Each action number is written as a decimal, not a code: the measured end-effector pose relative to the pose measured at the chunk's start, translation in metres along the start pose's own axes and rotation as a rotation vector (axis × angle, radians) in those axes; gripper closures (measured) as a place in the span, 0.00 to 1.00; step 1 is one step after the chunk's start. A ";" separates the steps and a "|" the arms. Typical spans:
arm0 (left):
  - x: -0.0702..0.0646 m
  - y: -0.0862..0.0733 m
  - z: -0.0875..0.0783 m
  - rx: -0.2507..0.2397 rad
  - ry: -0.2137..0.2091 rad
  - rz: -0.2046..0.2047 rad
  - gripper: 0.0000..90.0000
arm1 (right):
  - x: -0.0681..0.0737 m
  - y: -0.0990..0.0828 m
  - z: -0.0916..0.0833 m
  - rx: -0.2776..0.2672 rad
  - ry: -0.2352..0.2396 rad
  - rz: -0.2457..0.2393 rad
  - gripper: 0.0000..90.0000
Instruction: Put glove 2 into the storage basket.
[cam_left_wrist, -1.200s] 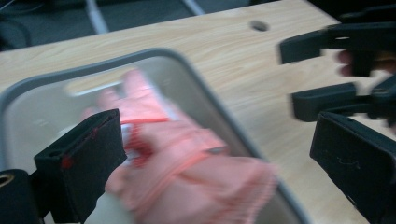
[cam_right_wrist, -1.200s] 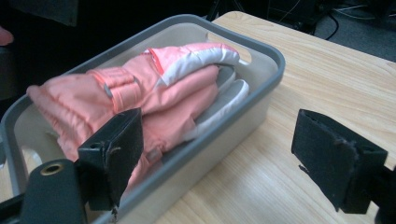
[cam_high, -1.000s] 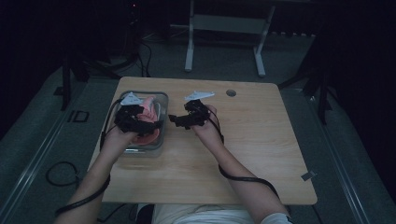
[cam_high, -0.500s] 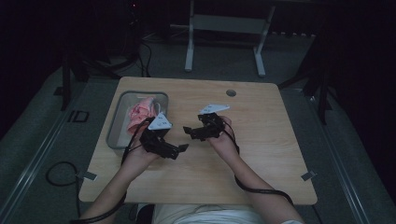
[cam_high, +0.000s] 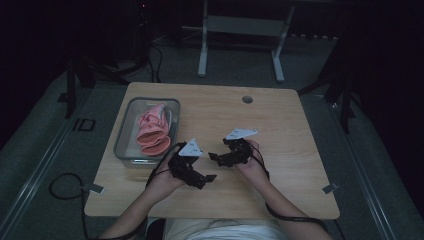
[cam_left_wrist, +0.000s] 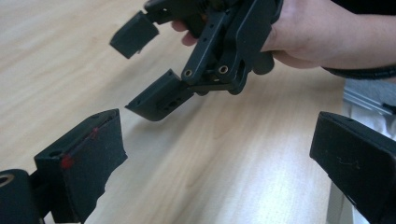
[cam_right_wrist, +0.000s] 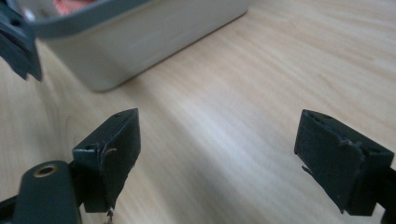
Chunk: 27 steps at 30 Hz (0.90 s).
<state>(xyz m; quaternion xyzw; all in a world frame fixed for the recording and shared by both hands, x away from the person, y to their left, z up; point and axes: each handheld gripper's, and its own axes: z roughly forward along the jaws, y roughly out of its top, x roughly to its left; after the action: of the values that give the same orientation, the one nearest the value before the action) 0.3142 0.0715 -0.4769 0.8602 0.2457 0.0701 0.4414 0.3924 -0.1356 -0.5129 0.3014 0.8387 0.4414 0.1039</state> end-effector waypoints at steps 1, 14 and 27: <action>-0.002 -0.002 0.004 0.008 -0.010 0.002 0.03 | 0.000 -0.004 -0.001 0.002 0.004 -0.002 0.16; -0.020 -0.018 0.037 0.047 -0.054 0.075 0.03 | -0.001 -0.035 -0.011 0.008 0.010 -0.020 0.16; -0.023 -0.034 0.055 0.081 -0.064 0.089 0.03 | -0.001 -0.057 -0.023 0.022 0.008 -0.042 0.16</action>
<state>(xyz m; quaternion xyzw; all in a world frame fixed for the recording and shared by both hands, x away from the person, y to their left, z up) 0.3003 0.0365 -0.5346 0.8893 0.1956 0.0522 0.4101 0.3592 -0.1758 -0.5450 0.2829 0.8502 0.4310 0.1063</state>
